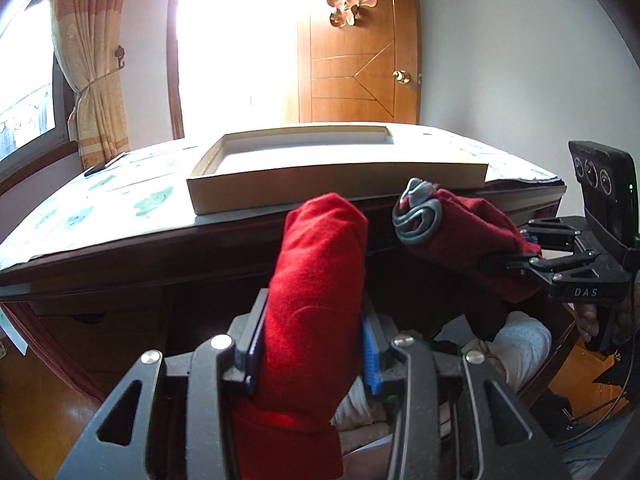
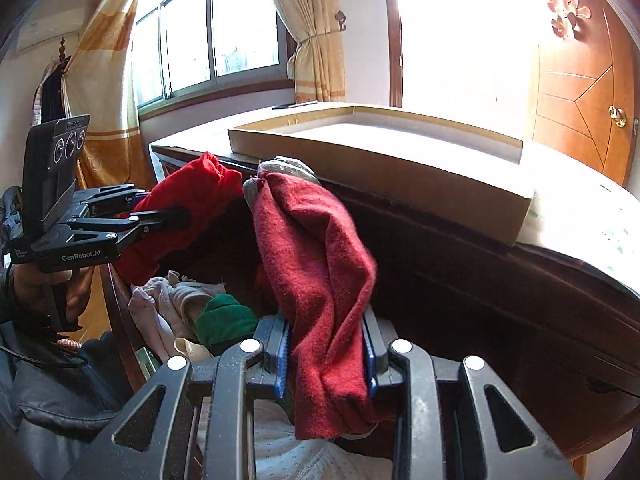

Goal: Take underwear out of drawer
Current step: 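Lift both held red items out of the drawer toward the cardboard tray, then carry both red items over the tray and lower them onto it, then open both grippers to release the red items in the tray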

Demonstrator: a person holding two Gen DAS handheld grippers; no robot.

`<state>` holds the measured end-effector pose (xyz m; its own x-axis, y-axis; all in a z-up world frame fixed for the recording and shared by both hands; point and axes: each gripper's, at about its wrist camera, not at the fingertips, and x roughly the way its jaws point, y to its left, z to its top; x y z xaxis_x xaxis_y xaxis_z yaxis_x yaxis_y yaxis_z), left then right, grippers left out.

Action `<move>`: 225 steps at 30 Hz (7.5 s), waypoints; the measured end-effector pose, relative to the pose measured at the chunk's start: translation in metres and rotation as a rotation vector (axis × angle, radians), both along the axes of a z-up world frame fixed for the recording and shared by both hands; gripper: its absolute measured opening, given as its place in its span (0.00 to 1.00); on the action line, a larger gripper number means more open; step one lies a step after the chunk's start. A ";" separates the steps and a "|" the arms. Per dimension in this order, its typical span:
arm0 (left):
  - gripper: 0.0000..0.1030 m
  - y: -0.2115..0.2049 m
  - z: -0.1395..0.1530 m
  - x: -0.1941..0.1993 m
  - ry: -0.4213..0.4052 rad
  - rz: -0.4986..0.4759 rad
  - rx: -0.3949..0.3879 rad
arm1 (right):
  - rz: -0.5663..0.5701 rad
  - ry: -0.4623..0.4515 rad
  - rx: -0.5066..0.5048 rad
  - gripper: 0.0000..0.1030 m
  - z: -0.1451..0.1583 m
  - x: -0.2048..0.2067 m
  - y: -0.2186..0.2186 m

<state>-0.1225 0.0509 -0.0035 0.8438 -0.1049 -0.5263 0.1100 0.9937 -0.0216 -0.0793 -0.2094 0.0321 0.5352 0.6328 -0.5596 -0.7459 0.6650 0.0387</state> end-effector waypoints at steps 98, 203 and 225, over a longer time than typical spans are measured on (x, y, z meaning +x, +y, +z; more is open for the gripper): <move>0.37 -0.016 0.080 0.037 -0.210 0.043 0.022 | -0.019 -0.109 0.327 0.30 0.062 -0.005 -0.010; 0.55 -0.064 0.062 0.341 0.312 0.123 -0.344 | -0.509 0.433 0.340 0.55 0.073 0.261 -0.024; 0.68 -0.057 0.090 0.281 0.165 0.043 -0.320 | -0.546 0.320 0.373 0.76 0.084 0.241 -0.040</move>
<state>0.1589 -0.0064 0.0861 0.7572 -0.2532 -0.6021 0.0377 0.9372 -0.3467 0.1614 -0.2492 0.1161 0.6750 0.5017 -0.5410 -0.2261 0.8386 0.4956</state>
